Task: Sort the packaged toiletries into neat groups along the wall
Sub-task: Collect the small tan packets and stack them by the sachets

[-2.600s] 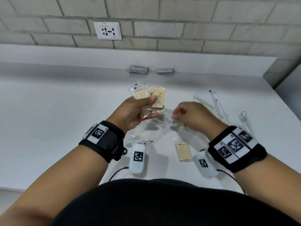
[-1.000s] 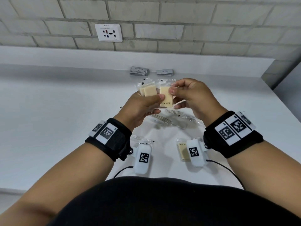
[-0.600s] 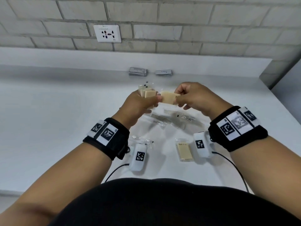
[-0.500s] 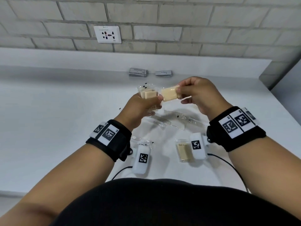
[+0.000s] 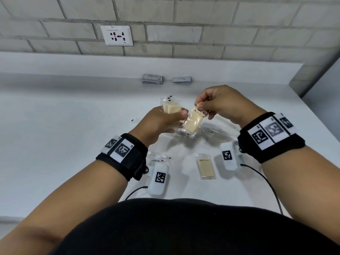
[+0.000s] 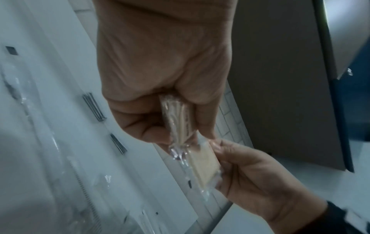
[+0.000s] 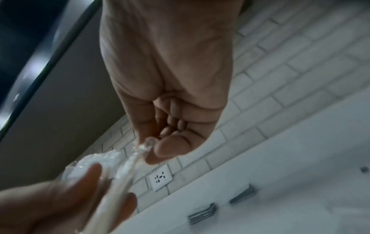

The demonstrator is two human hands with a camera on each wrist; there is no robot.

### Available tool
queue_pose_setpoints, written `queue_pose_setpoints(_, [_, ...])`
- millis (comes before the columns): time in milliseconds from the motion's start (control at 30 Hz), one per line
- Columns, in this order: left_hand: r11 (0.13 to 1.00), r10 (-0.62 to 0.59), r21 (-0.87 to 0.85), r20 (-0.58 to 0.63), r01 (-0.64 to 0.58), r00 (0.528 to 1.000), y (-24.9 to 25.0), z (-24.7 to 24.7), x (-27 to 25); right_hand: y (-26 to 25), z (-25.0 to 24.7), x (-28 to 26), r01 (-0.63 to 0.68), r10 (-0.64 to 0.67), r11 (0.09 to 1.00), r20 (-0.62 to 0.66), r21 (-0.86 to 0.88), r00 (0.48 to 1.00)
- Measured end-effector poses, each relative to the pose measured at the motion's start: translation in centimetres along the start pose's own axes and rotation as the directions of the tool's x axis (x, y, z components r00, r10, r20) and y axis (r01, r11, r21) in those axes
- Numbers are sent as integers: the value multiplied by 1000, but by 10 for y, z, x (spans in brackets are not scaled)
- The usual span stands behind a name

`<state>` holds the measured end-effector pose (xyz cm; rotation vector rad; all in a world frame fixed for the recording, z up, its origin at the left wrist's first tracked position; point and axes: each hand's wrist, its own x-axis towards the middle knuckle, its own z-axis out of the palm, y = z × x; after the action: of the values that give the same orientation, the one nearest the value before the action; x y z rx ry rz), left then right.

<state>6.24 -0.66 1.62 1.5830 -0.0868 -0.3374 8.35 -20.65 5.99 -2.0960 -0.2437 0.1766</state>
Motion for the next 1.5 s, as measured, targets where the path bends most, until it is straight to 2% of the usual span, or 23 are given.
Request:
queue_pose_setpoints(133, [997, 1, 77, -14, 0, 1000, -3, 5, 3, -1, 3, -4, -33, 27, 996, 68, 89, 997])
queue_pose_setpoints(267, [997, -76, -1, -2, 76, 997, -6, 1, 0, 2, 1, -7, -86, 93, 995, 138, -56, 986])
queue_pose_setpoints(333, [978, -168, -131, -26, 163, 985, -10, -5, -1, 9, 2, -10, -144, 180, 975, 231, -167, 956])
queue_pose_setpoints(400, [912, -265, -325, -4, 249, 964, -12, -12, -1, 17, 10, -16, -167, 292, 922, 346, -348, 892])
queue_pose_setpoints(467, [850, -299, -445, 36, 284, 953, -12, -18, -2, 27, 28, -22, -118, 353, 854, 398, -507, 847])
queue_pose_setpoints(533, [812, -278, -518, 63, 269, 959, -10, -22, -5, 37, 44, -25, 17, 339, 719, 372, -694, 864])
queue_pose_setpoints(600, [806, -232, -544, 72, 233, 970, -8, -23, -8, 42, 50, -26, 125, 244, 596, 328, -793, 913])
queue_pose_setpoints(633, [831, -208, -516, 58, 207, 976, -8, -23, -9, 39, 48, -25, 138, 170, 604, 296, -785, 940])
queue_pose_setpoints(667, [861, -191, -473, 39, 186, 981, -8, -23, -10, 34, 42, -23, 110, 88, 684, 231, -721, 969])
queue_pose_setpoints(700, [887, -173, -432, 19, 164, 985, -8, -23, -10, 27, 36, -19, 53, 30, 811, 132, -583, 991])
queue_pose_setpoints(733, [903, -156, -405, 5, 144, 988, -8, -21, -10, 18, 30, -16, -3, 17, 931, 36, -365, 999])
queue_pose_setpoints(767, [911, -138, -393, -6, 124, 990, -8, -20, -10, 9, 26, -14, -42, 40, 992, -18, -123, 999])
queue_pose_setpoints(800, [913, -121, -393, -13, 106, 993, -7, -18, -10, 2, 23, -12, -70, 72, 996, -22, 59, 997])
queue_pose_setpoints(867, [913, -94, -402, -28, 74, 995, -4, -13, -10, -5, 24, -10, -103, 98, 971, 37, 217, 995])
queue_pose_setpoints(933, [906, -76, -420, -31, 56, 997, -3, -11, -10, -5, 31, -10, -114, 103, 963, 56, 244, 993])
queue_pose_setpoints(1100, [927, -51, -371, -1, 47, 999, -4, -13, -10, -1, 35, -10, -100, 100, 955, 13, 280, 995])
queue_pose_setpoints(1267, [884, -17, -468, -31, 0, 999, -6, -8, -9, -2, 44, -13, -208, 159, 913, 162, 351, 974])
queue_pose_setpoints(1333, [896, -4, -444, -53, -19, 999, -6, -9, -8, -1, 47, -13, -209, 174, 931, 138, 301, 975])
queue_pose_setpoints(1467, [948, 49, -310, -78, -71, 996, -3, -15, -8, -4, 35, -8, -150, 149, 989, 82, 1, 985])
queue_pose_setpoints(1500, [957, 49, -282, -78, -69, 996, -2, -16, -9, -5, 30, -7, -134, 134, 991, 77, -16, 988])
